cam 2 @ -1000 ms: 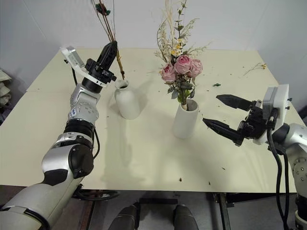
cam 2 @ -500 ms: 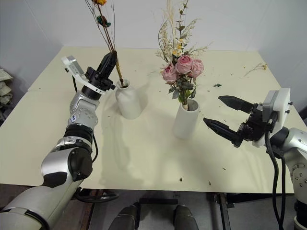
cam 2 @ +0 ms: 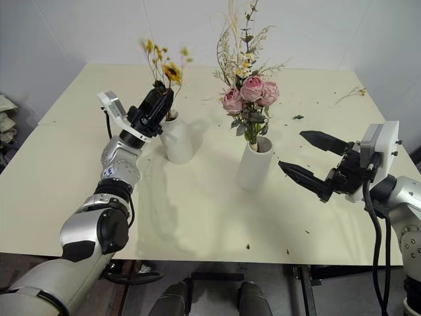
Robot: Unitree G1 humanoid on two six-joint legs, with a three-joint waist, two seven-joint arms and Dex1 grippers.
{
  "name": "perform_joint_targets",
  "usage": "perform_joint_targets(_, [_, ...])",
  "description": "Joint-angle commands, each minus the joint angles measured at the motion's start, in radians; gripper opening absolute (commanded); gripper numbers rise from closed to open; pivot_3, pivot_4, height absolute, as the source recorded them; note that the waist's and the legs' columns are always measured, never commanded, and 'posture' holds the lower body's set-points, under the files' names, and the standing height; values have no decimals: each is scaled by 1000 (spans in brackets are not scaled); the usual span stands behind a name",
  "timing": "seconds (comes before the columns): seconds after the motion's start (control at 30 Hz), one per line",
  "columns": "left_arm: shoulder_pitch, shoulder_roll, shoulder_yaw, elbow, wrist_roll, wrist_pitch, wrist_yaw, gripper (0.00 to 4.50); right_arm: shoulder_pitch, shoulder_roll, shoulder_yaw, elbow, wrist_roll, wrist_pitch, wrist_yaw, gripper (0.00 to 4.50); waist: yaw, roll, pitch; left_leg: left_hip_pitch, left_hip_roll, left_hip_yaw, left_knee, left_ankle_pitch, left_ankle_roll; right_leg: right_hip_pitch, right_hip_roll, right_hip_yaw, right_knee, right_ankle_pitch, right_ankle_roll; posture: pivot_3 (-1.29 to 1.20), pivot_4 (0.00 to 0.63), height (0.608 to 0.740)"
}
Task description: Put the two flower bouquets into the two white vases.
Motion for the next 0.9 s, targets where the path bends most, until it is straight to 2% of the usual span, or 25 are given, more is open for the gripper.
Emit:
perform_joint_targets(0.03, [27,50,-3,-74,-2,8,-30,3371,-11,0,-35,-21,15,-25,0,4500,-2,0,0,0,0,0,0,0,0,0,0,0,0,0,0,0,150,740])
perform_joint_targets(0.13, [77,106,-13,-145,4,40,-34,4359,-15,5,-28,-13,9,-33,4,4500,-6,0,0,0,0,0,0,0,0,0,0,0,1,0,0,0,150,740])
perform_joint_targets(0.17, [97,125,-17,-171,5,57,-34,4440,-17,7,-27,-11,8,-34,3,4500,-7,0,0,0,0,0,0,0,0,0,0,0,1,0,0,0,150,740])
perform_joint_targets(0.47, [333,405,-58,-576,-26,255,-170,4440,-34,-33,-27,66,-3,-39,71,4500,-20,0,0,0,1,0,-1,0,0,0,0,1,1,0,-1,0,150,740])
perform_joint_targets(0.73, [529,591,-75,-751,-56,459,-308,4440,-27,-113,-32,165,-69,-89,201,4500,-27,0,0,2,1,1,-2,0,0,1,0,1,1,-1,-3,0,150,740])
perform_joint_targets(0.9, [566,584,-58,-778,-52,420,-282,4440,-74,-108,14,218,-101,-126,252,4500,-25,0,0,3,4,3,-4,0,0,0,1,1,1,-2,-5,0,150,740])
